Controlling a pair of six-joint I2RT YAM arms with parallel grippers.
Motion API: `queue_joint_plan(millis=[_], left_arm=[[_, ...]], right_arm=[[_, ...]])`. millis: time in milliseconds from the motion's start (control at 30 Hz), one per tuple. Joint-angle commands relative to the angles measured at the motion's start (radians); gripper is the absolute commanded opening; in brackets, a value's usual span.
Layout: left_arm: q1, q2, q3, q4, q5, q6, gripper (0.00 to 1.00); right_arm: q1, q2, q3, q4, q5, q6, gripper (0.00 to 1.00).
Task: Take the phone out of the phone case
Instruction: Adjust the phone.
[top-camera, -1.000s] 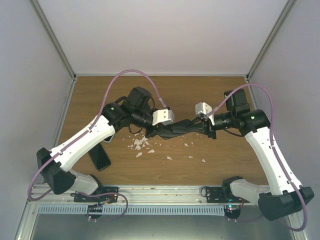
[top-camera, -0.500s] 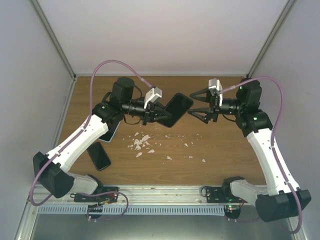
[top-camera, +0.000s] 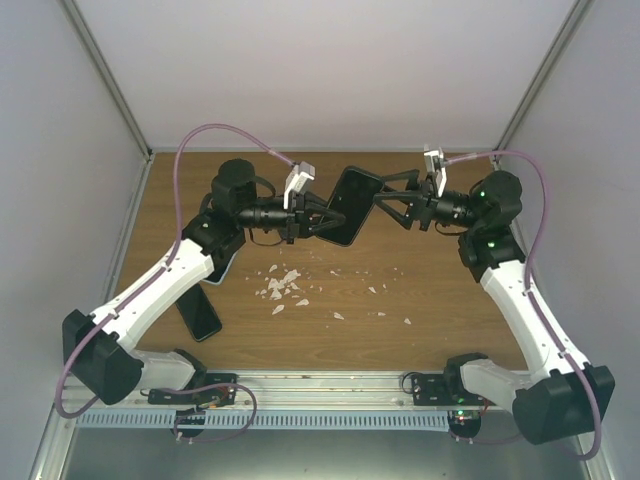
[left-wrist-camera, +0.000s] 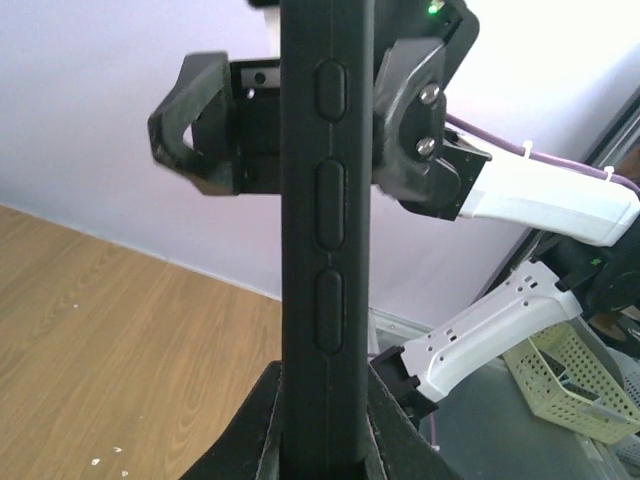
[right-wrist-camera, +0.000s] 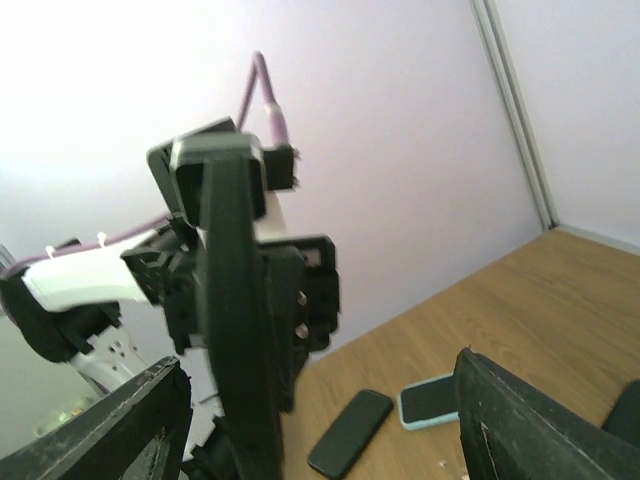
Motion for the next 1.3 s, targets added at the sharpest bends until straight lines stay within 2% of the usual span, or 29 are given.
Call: queue_joint_plan(millis=[0, 167, 467, 600, 667, 767, 867, 1067, 1267], left_arm=[[0.006, -0.031, -0.034, 0.19, -0.011, -0.113, 0.0], [0.006, -0.037, -0.045, 0.203, -0.027, -0.127, 0.0], [0.01, -0.036, -0.063, 0.214, -0.038, -0.138, 0.0], [0.015, -0.04, -0.069, 0.21, -0.043, -0.136, 0.0], [0.021, -0.043, -0.071, 0.2, -0.043, -0.129, 0.02], [0.041, -0.057, -0.069, 0.156, -0.037, -0.09, 0.22], [0.076, -0.081, -0.078, 0.092, -0.012, -0.034, 0.32], [0.096, -0.141, -0.116, -0.054, 0.077, 0.112, 0.4], [0.098, -0.194, -0.168, -0.1, 0.083, 0.18, 0.37]], right_arm=[[0.037, 0.02, 0.004, 0.169, 0.04, 0.172, 0.71], [0.069, 0.044, 0.017, 0.192, 0.056, 0.188, 0.64], [0.085, 0.063, 0.028, 0.223, 0.069, 0.239, 0.16], [0.087, 0.062, 0.025, 0.229, 0.068, 0.249, 0.01], [0.086, 0.062, 0.031, 0.225, 0.062, 0.246, 0.01], [0.075, 0.066, 0.052, 0.203, 0.047, 0.228, 0.01], [0.05, 0.063, 0.066, 0.198, 0.03, 0.228, 0.01], [0.023, 0.062, 0.09, 0.179, -0.015, 0.223, 0.0], [0.02, 0.075, 0.11, 0.215, -0.087, 0.263, 0.01]])
